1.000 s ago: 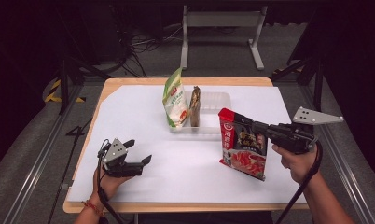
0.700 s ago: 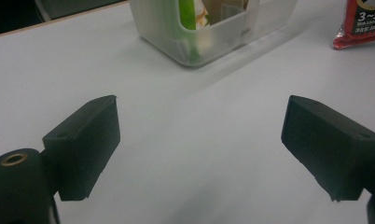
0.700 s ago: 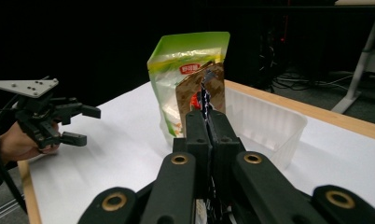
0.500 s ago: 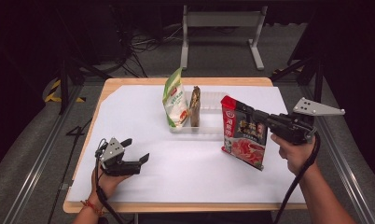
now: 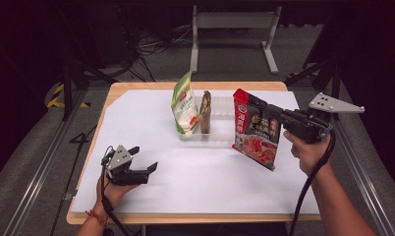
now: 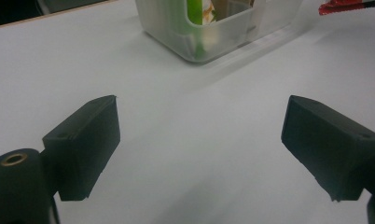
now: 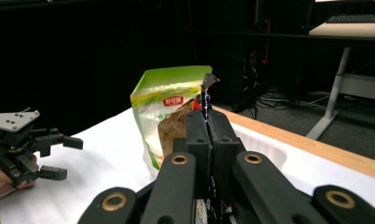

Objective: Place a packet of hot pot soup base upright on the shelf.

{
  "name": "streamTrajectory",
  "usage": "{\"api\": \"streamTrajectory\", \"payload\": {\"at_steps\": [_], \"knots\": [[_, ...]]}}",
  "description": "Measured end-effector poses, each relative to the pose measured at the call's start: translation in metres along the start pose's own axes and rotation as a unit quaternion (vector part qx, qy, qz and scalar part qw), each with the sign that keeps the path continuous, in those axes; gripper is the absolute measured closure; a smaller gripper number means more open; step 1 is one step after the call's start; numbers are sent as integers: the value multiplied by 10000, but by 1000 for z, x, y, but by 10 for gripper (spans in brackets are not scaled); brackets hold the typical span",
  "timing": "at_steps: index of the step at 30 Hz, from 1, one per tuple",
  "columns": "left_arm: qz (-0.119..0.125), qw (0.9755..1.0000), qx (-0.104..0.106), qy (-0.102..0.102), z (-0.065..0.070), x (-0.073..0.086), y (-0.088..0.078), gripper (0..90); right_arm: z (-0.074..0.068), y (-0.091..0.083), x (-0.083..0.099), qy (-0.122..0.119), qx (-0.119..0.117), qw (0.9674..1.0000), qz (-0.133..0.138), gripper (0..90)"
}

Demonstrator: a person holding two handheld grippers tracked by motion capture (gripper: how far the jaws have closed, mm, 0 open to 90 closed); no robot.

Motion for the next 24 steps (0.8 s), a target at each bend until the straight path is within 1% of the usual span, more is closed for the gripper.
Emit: {"api": "streamTrajectory", "payload": {"at_steps": [7, 8, 9, 13, 14, 15, 22, 24], "knots": [[-18, 10000, 36, -31, 1, 0, 0, 123, 2, 5, -10, 20, 28, 10000, 78, 887], [-25, 10000, 30, -9, 1, 1, 0, 123, 2, 6, -12, 13, 18, 10000, 93, 887], [-32, 10000, 26, -8, 1, 1, 1, 123, 2, 8, -13, -24, 56, 9999, 91, 886], [-44, 10000, 32, 6, 1, 1, 2, 123, 4, 14, -21, 6, 77, 9999, 111, 886], [-40, 10000, 30, 14, 1, 1, 2, 123, 4, 16, -24, -15, 70, 9999, 134, 886], [-43, 10000, 36, 15, 1, 1, 2, 123, 5, 18, -25, -35, 122, 9998, 125, 886], [-65, 10000, 30, 35, 1, 2, 2, 124, 7, 36, -37, -9, 166, 9998, 138, 886], [-70, 10000, 35, 40, 1, 2, 2, 124, 7, 40, -39, -60, 185, 9997, 136, 886]]}}
Point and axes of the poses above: each handheld gripper's, and its own axes: y roughly forward along the jaws, x roughly out of its underside, z roughly to its right, the point moved 9 cm from there along y, roughly forward along the jaws, and after that the axes turned 2 degrees about -z, right-handed, at the moved point
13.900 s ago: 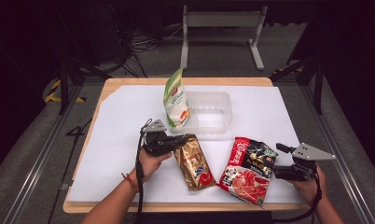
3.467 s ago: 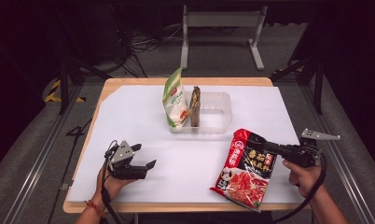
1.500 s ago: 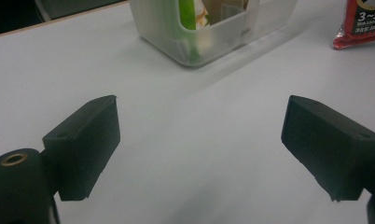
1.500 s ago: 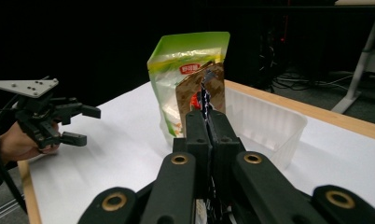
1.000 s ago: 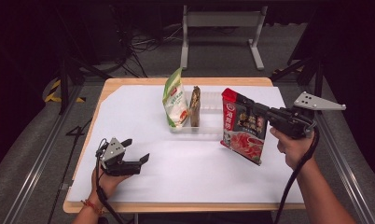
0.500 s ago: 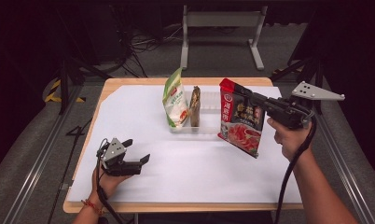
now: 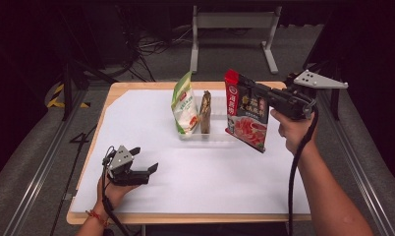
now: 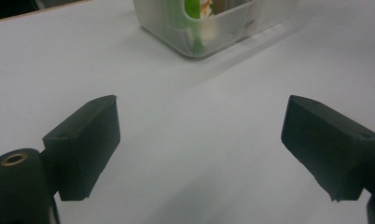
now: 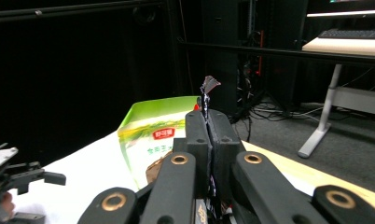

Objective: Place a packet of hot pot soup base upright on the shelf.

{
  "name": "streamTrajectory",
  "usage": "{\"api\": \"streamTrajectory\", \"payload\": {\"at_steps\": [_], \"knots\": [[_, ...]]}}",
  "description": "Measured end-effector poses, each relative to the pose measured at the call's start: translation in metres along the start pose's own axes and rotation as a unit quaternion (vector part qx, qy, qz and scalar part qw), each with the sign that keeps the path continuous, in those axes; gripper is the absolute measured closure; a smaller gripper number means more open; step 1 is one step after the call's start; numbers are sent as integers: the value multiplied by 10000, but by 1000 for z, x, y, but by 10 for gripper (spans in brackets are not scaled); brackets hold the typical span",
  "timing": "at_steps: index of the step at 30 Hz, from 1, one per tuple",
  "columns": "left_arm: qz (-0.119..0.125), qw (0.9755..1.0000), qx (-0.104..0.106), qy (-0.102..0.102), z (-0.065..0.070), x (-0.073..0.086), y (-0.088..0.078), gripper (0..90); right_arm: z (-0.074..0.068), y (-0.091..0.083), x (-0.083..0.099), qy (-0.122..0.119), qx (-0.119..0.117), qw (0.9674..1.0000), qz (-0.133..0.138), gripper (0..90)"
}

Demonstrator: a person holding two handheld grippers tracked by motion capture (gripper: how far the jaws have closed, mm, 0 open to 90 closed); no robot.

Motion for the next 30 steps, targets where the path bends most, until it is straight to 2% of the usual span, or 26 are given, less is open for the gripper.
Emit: {"api": "streamTrajectory", "payload": {"at_steps": [9, 17, 19, 22, 30], "knots": [[-14, 10000, 14, 39, 1, 0, 0, 127, 1, 22, -3, 90, -54, 9999, -67, 886], [-56, 10000, 45, 11, 1, 1, 1, 126, 7, 44, -2, 33, 60, 9999, -157, 885], [-50, 10000, 42, 19, 1, 1, 2, 126, 9, 48, -2, 122, 40, 9998, -160, 885], [-85, 9999, 53, 90, 1, 2, 2, 126, 13, 57, 0, 86, 112, 9996, -228, 885], [-98, 9999, 54, 92, 0, 3, 3, 127, 20, 74, -1, 49, 224, 9994, -245, 885]]}}
Point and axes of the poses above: each handheld gripper's, and its own axes: y roughly forward along the jaws, x roughly out of its underside, z roughly to its right, the point moved 9 cm from there along y, roughly forward along the jaws, and after that the axes turned 2 degrees about -z, right-handed, at the moved point
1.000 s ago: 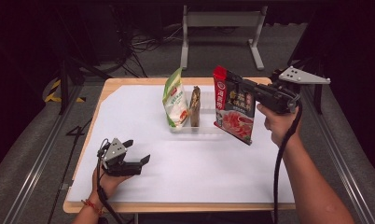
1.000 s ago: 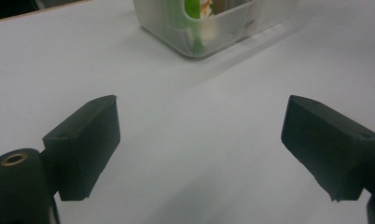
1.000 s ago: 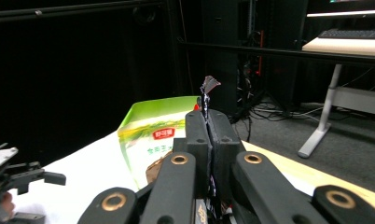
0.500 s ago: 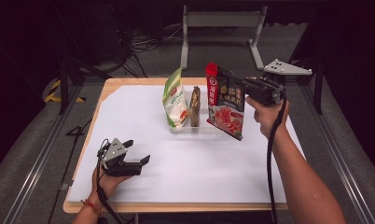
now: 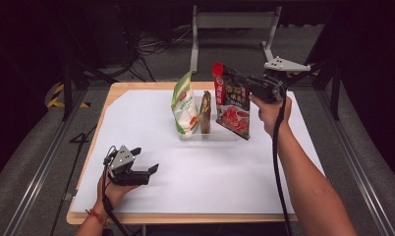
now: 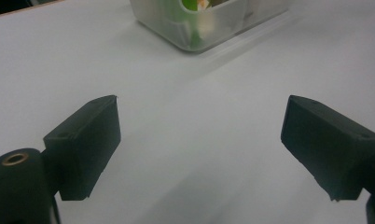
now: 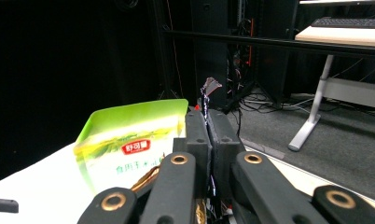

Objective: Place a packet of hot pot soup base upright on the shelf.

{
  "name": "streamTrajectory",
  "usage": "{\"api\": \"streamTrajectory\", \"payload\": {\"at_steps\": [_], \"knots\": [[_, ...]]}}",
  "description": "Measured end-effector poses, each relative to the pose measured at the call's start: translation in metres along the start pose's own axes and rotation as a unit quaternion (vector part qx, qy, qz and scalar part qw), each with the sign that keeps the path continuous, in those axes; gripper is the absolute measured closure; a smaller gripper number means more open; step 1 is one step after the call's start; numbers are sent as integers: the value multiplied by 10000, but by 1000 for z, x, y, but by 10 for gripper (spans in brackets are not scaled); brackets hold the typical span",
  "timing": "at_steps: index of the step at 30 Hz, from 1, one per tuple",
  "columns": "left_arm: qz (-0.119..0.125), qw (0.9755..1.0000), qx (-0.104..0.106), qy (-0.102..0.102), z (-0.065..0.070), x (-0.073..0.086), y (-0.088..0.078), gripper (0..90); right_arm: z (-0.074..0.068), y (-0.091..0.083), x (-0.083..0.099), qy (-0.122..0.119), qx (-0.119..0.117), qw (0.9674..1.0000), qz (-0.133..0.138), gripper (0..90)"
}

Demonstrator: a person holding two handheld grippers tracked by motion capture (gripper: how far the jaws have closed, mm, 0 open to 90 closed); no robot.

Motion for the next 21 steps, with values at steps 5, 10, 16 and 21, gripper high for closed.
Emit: {"api": "streamTrajectory", "payload": {"at_steps": [5, 10, 16, 21], "knots": [[3, 10000, 15, -6, 1, 0, 0, 127, 3, 12, -2, -48, 35, 10000, 14, 884], [-13, 10000, 29, -64, 0, 1, -1, 127, 4, 25, -1, -61, 9, 10000, 37, 883], [14, 10000, 16, -51, -1, 1, -2, 127, 11, 41, 4, -85, 99, 9999, -11, 882], [40, 10000, 18, -67, -2, 1, -2, 127, 16, 51, 13, 8, 67, 10000, -13, 880]]}}
Point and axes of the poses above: each handheld gripper's, and its own axes: y roughly forward along the jaws, x roughly out of its underside, z roughly to its right, the point moved 9 cm from there along y, roughly forward along the jaws, and after that the axes turned 2 degrees about -z, right-handed, at the moved point
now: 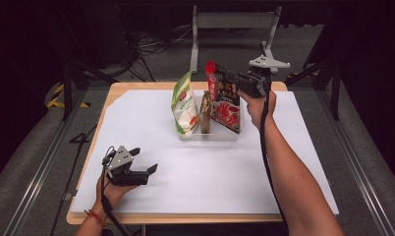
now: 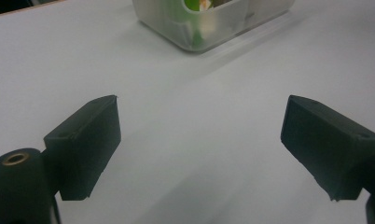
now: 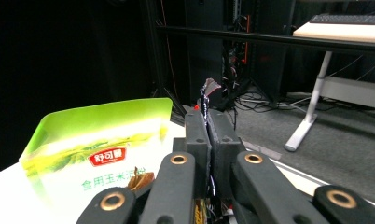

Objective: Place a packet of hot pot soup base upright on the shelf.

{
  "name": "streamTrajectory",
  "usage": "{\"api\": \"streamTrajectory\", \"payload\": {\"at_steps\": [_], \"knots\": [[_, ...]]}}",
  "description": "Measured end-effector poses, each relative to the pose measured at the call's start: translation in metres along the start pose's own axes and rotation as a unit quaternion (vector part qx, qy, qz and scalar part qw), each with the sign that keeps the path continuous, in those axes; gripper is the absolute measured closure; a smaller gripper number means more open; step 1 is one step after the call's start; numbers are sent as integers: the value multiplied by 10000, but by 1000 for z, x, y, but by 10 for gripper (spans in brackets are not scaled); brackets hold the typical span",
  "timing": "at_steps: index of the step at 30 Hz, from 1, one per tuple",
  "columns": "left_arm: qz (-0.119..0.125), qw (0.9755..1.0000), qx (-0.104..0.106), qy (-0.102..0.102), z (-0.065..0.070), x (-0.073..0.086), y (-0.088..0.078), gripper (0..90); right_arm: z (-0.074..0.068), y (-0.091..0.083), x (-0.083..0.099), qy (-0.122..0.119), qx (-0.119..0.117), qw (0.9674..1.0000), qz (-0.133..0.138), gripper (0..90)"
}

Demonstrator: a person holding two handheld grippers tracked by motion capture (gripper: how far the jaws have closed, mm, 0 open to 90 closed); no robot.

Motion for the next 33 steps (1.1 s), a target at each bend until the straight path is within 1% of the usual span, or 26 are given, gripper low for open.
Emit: {"api": "streamTrajectory", "payload": {"at_steps": [3, 6, 8, 10, 13, 16, 27, 33], "knots": [[-17, 10000, 4, -11, 0, 0, 0, 128, 2, 3, 5, 52, -42, 10000, 21, 880], [-14, 10000, 7, 0, 0, 0, 0, 128, 2, 5, 8, 60, -74, 9999, 73, 879], [-18, 10000, 3, 18, 0, 0, 0, 127, 1, 5, 12, 28, -122, 9999, 57, 878], [-35, 10000, 13, 14, 1, 1, 1, 127, 1, 3, 14, 36, -172, 9998, 111, 877], [-32, 10000, 7, 8, 1, 0, 1, 127, 1, 0, 18, 18, -196, 9997, 112, 874], [-46, 10000, -25, 39, 0, 0, 1, 128, 2, -3, 21, 69, -225, 9996, 127, 874], [-66, 10000, -15, 72, 1, 0, 2, 128, 6, -12, 31, 20, -184, 9998, 84, 870], [-61, 9999, -18, 91, 2, 0, 2, 128, 5, -16, 36, -54, -184, 9998, 45, 867]]}}
Point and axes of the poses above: each handheld gripper's, and its own axes: y roughly forward along the jaws, x roughly out of its underside, z roughly to its right, the point moved 9 cm from there along y, roughly forward along the jaws, and after that the axes turned 2 degrees about -z, right-handed, at the moved point
